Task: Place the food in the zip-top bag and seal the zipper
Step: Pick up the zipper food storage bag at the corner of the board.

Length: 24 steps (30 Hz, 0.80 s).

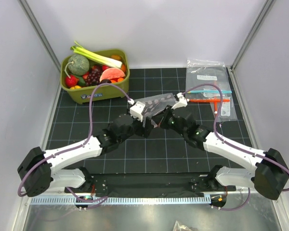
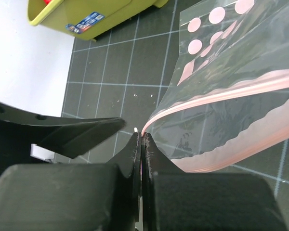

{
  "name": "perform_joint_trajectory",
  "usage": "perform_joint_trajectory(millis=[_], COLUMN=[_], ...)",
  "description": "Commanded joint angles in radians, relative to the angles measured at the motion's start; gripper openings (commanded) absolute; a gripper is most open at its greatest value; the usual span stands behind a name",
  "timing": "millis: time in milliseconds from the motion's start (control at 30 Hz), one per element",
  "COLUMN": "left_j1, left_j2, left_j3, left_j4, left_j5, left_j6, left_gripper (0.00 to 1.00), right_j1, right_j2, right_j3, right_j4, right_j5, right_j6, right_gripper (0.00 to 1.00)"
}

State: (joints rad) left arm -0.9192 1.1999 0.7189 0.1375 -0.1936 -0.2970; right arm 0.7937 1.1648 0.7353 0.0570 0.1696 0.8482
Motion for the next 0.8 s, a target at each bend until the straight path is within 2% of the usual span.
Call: perform_joint_trajectory(millis=[0, 100, 133, 200, 233, 300, 333, 367, 400, 433, 533, 767], left_j1=[-0.01, -0.01, -0.01, -0.01, -0.01, -0.009, -0.009, -0.009, -0.009, -0.009, -0.004, 0.002], left_j2=[0.032, 0.055, 0.065, 0.072, 0.075, 0.076, 0.075, 0.073, 0.07, 0.07, 0.076, 0.063], left_j3=[0.057, 0.076, 0.079, 0.077, 0.077, 0.08, 0.08, 0.079, 0.073, 0.07, 0.077, 0.076], left_j4=[0.027, 0.008, 0.005, 0.008, 0.01, 0.002, -0.001, -0.001, 0.005, 0.005, -0.015, -0.029], left_j5=[-0.01, -0.029, -0.035, -0.049, -0.055, -0.076, -0.082, -0.09, -0.098, -0.119, -0.139, -0.147], left_j6=[0.029, 0.022, 0.013, 0.004, -0.004, -0.01, -0.014, -0.024, -0.028, -0.034, -0.056, -0.091], left_gripper=[0.71, 0.54, 0.43, 0.3, 0.15, 0.0, 0.0, 0.0, 0.0, 0.0, 0.0, 0.0], right_j1=[0.025, 0.039, 0.039, 0.039, 0.039, 0.039, 0.039, 0.039, 0.039, 0.039, 0.039, 0.039], right_j2=[-0.036, -0.043, -0.045, -0.048, -0.051, -0.054, -0.056, -0.056, -0.056, -0.056, -0.054, -0.077], right_j3=[0.006, 0.009, 0.007, 0.003, 0.001, 0.001, 0.003, 0.004, 0.007, 0.018, 0.044, 0.033], right_j4=[0.056, 0.055, 0.055, 0.06, 0.058, 0.056, 0.055, 0.052, 0.04, 0.03, -0.019, -0.043], right_j5=[0.008, -0.002, -0.004, 0.002, 0.011, 0.024, 0.021, 0.022, 0.016, 0.015, 0.036, 0.122], right_j6=[0.014, 0.015, 0.015, 0.014, 0.012, 0.005, 0.0, -0.003, -0.027, -0.043, -0.06, -0.089], right_gripper=[0.01, 0.01, 0.01, 0.01, 0.01, 0.01, 0.06, 0.16, 0.31, 0.51, 0.56, 0.55])
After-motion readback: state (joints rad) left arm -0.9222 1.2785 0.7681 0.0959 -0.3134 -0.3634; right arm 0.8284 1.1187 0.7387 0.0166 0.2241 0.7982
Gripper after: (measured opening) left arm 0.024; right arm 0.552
